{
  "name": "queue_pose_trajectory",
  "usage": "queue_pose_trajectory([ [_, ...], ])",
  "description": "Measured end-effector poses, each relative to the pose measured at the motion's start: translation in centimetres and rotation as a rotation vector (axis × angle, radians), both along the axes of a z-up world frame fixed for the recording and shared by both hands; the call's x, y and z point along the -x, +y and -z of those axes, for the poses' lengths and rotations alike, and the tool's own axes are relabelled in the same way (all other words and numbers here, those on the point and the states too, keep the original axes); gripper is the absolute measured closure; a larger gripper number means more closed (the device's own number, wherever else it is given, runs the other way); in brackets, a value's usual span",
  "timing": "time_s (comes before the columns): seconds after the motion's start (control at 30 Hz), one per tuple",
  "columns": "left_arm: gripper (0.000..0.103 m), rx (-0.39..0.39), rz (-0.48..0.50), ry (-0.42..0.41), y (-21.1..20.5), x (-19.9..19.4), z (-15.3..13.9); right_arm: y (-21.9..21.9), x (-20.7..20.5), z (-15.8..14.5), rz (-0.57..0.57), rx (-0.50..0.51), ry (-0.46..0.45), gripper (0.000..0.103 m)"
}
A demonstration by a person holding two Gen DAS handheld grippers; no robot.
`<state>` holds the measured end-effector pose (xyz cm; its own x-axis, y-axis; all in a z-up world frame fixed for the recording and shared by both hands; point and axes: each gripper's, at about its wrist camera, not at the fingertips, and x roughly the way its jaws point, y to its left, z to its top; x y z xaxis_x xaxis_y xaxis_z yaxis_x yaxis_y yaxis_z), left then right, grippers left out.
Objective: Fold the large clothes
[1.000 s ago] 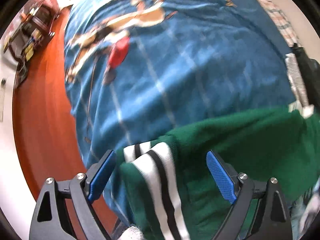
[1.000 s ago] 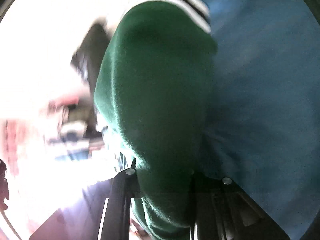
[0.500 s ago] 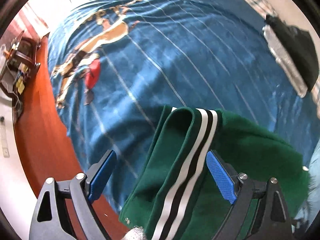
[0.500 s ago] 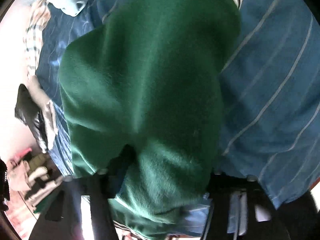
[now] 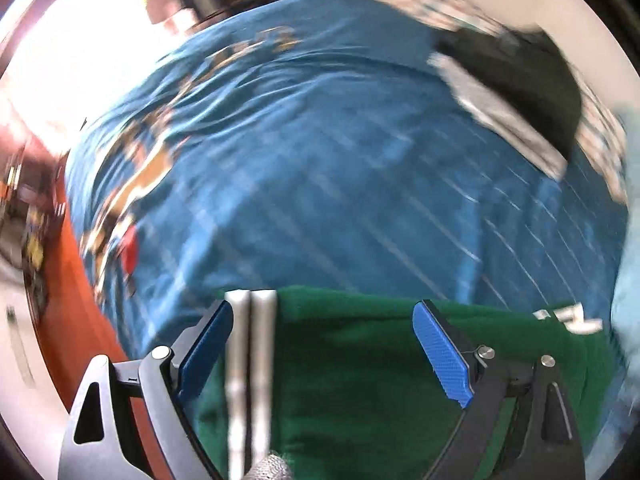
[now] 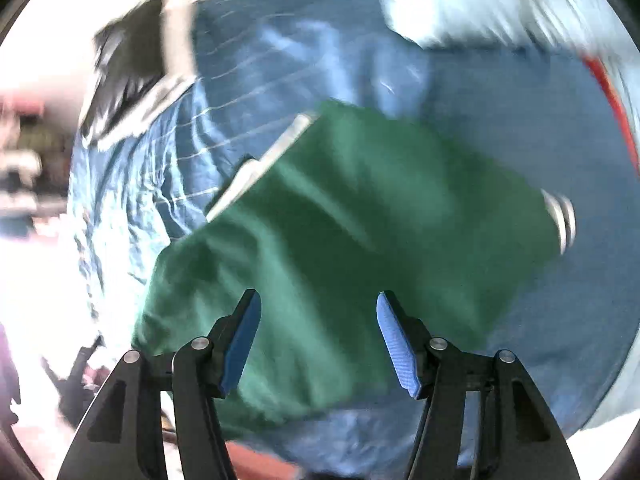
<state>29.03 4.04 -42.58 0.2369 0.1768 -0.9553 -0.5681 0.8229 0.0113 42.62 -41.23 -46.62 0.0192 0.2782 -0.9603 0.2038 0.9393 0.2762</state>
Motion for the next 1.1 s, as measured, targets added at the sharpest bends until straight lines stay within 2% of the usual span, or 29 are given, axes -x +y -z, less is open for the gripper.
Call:
queue_pose_trajectory([
  [0.1, 0.011, -0.027, 0.085, 0.038, -3.4, -1.9, 1.3, 1.6, -5.2, 0.9, -0.113, 0.107, -0.076, 0.041],
  [0.17, 0.011, -0.014, 0.119, 0.058, -5.1, -2.8, 2.8, 1.7, -9.4, 3.6, -0.181, 0.188, -0.093, 0.037],
  [0.2, 0.011, -0.008, 0.139, 0.075, -6.0, -3.3, 3.8, 1.6, -10.5, 4.5, -0.195, 0.194, -0.093, 0.03],
  [0.23, 0.011, -0.014, 0.153, 0.095, -6.7, -3.5, 4.7, 1.4, -12.2, 6.7, -0.222, 0.197, -0.063, 0.029],
  [0.27, 0.011, -0.022, 0.167, 0.115, -7.4, -3.8, 5.6, 1.0, -13.0, 8.5, -0.239, 0.162, -0.024, 0.029],
  [0.33, 0.011, -0.04, 0.19, 0.177, -8.3, -4.3, 8.3, 0.0, -13.9, 12.0, -0.243, 0.007, 0.1, 0.03],
  [0.37, 0.011, -0.044, 0.196, 0.213, -8.3, -4.3, 9.7, -0.2, -14.0, 12.8, -0.245, -0.027, 0.132, 0.034],
  [0.43, 0.011, -0.025, 0.184, 0.271, -8.0, -4.1, 12.1, 0.3, -14.3, 11.7, -0.301, -0.021, 0.056, 0.091],
  [0.53, 0.007, 0.012, 0.16, 0.283, -7.1, -3.9, 13.7, 0.4, -14.0, 8.1, -0.324, -0.047, -0.083, 0.093],
  [0.63, 0.005, 0.007, 0.168, 0.294, -6.9, -4.2, 13.8, 0.2, -13.5, 4.6, -0.292, -0.097, -0.227, 0.094],
  [0.73, 0.005, 0.027, 0.139, 0.302, -6.4, -4.4, 13.5, 0.4, -13.9, 4.1, -0.266, -0.094, -0.276, 0.094],
  [0.8, 0.005, 0.038, 0.116, 0.306, -5.9, -4.5, 12.8, -0.1, -14.7, 6.5, -0.209, -0.079, -0.241, 0.094],
  [0.87, 0.005, 0.022, 0.11, 0.287, -5.9, -4.8, 10.7, -0.3, -15.6, 9.6, -0.168, -0.058, -0.184, 0.094],
  [0.93, 0.005, 0.006, 0.143, 0.236, -6.9, -5.6, 7.9, -0.4, -16.7, 13.1, -0.14, -0.074, -0.06, 0.092],
  [1.0, 0.005, 0.021, 0.185, 0.17, -8.7, -6.8, 5.6, -1.2, -17.2, 13.0, -0.089, -0.106, -0.028, 0.082],
  [1.03, 0.005, 0.039, 0.207, 0.137, -9.8, -7.8, 4.8, -1.3, -17.3, 12.6, -0.089, -0.105, -0.035, 0.072],
  [1.1, 0.005, 0.038, 0.238, 0.112, -11.7, -9.9, 5.0, -2.0, -16.8, 9.1, -0.1, -0.076, -0.104, 0.056],
])
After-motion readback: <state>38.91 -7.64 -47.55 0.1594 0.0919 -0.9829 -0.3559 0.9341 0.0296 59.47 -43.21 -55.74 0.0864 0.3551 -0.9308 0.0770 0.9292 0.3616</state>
